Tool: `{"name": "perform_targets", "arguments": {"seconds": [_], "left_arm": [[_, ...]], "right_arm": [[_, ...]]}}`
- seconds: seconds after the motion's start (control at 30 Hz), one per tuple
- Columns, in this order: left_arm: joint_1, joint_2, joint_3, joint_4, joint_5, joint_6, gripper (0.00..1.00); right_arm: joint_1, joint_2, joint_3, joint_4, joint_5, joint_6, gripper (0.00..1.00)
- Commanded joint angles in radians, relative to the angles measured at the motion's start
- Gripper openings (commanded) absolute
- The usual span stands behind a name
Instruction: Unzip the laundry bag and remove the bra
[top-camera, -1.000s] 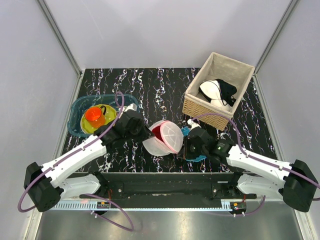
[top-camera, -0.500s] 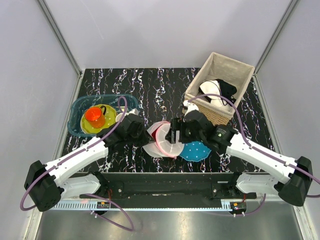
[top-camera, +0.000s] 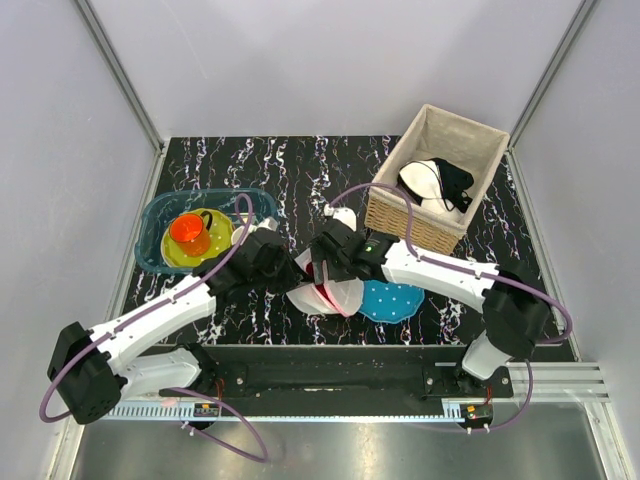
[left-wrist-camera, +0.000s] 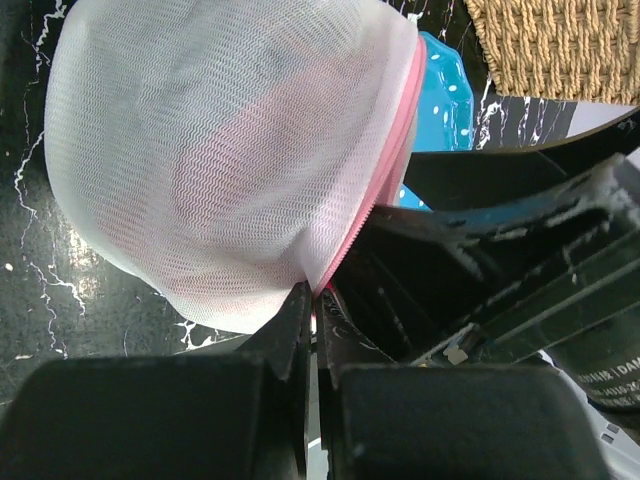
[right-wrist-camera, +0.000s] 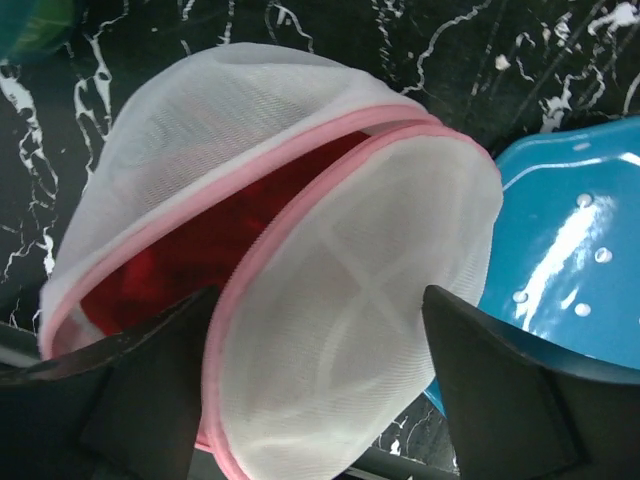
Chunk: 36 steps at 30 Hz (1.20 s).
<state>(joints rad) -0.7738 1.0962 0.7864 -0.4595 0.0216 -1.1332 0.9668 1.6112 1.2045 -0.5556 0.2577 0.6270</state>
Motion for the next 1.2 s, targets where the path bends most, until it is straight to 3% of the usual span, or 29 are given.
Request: {"name": "perform_targets", "arguments": {"seconds": [0.0,0.1,0.3,0.5,0.57,0.63,0.77,0.83,0.9,0.97,1.07,1.17], "left_arm": [[-0.004,-0.036,-0.007,0.047,0.011,-0.011,0.0],[-0.004,-0.044,-0.01,0.044,0.003,-0.01,0.0],[-0.004,-0.045,0.007,0.033,-0.008,0.007,0.0],[-0.002,-0.03,0.008,0.038,-0.002,0.012,0.0],[-0.002,-0.032,0.008,0.038,-0.005,0.007,0.0],[0.001,-0.038,0.007,0.036,-0.017,0.0,0.0],[0.008,-0.067,0.008,0.041,-0.044,-0.019,0.0],[0.011,-0.082,0.007,0.054,-0.043,-0.016,0.0],[0.011,-0.072,0.028,0.041,-0.038,-0.007,0.0],[0.011,-0.055,0.042,0.027,-0.031,0.001,0.0],[0.011,-0.055,0.025,0.036,-0.028,-0.005,0.0],[0.011,-0.062,-0.033,0.07,-0.028,-0.037,0.0]], "right_arm": [[0.006,-0.068,0.001,-0.021,0.089,0.022,0.81],[0.006,-0.207,-0.075,-0.023,0.155,0.033,0.68],[0.003,-0.488,-0.262,-0.127,0.261,0.089,0.73],[0.004,-0.643,-0.327,-0.237,0.177,0.18,0.76],[0.006,-0.649,-0.29,-0.267,0.155,0.189,0.76],[0.004,-0.626,-0.243,-0.297,0.141,0.172,0.69],[0.004,-0.597,-0.221,-0.346,0.149,0.172,0.37],[0.004,-0.629,-0.241,-0.333,0.167,0.18,0.37],[0.004,-0.683,-0.258,-0.282,0.181,0.171,0.53],[0.004,-0.694,-0.25,-0.202,0.176,0.133,0.53],[0.004,-0.602,-0.2,-0.11,0.128,0.054,0.52],[0.004,-0.408,-0.143,-0.04,0.029,-0.045,0.52]]}}
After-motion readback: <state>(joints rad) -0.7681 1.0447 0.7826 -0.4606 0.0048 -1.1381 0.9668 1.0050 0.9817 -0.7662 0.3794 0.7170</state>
